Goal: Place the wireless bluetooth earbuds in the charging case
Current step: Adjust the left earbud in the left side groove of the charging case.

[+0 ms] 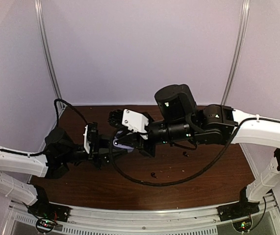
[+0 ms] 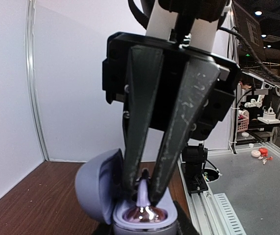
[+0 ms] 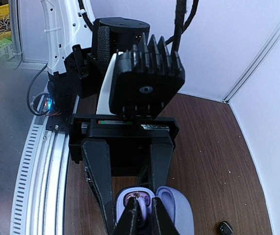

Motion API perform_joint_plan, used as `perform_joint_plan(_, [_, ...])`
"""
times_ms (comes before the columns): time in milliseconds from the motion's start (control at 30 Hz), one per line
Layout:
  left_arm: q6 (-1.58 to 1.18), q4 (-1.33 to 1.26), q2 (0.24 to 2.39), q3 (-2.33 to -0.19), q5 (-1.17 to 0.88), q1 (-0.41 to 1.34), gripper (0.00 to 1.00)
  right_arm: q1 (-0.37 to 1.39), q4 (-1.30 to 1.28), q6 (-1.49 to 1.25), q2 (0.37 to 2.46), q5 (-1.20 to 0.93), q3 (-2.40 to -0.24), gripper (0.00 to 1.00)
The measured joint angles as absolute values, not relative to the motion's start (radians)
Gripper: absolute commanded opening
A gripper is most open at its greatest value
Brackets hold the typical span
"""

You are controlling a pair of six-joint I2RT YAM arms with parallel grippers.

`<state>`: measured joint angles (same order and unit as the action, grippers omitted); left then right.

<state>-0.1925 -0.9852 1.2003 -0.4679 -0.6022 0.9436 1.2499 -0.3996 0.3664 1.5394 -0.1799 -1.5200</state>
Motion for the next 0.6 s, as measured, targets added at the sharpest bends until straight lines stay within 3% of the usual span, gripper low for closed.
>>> perform_joint_plan(167, [-0.192,-0.995,1.200,-0.468,-0.598,0.944,0.00,1.250,-0.401,0.362,1.539,-0.182,-1.531,0.32])
perform_joint_plan(467, [-0.193,-1.041,1.199,-0.468,-0.582,0.945,0.00,1.250,-0.388,0.342,1.506,-0.237,-1.532,0.41])
perform_joint_plan(600, [-0.194,-1.047,1.192,-0.468,-0.580,0.947,0.00,1.246,-0.358,0.335,1.461,-0.271,-1.521,0.53])
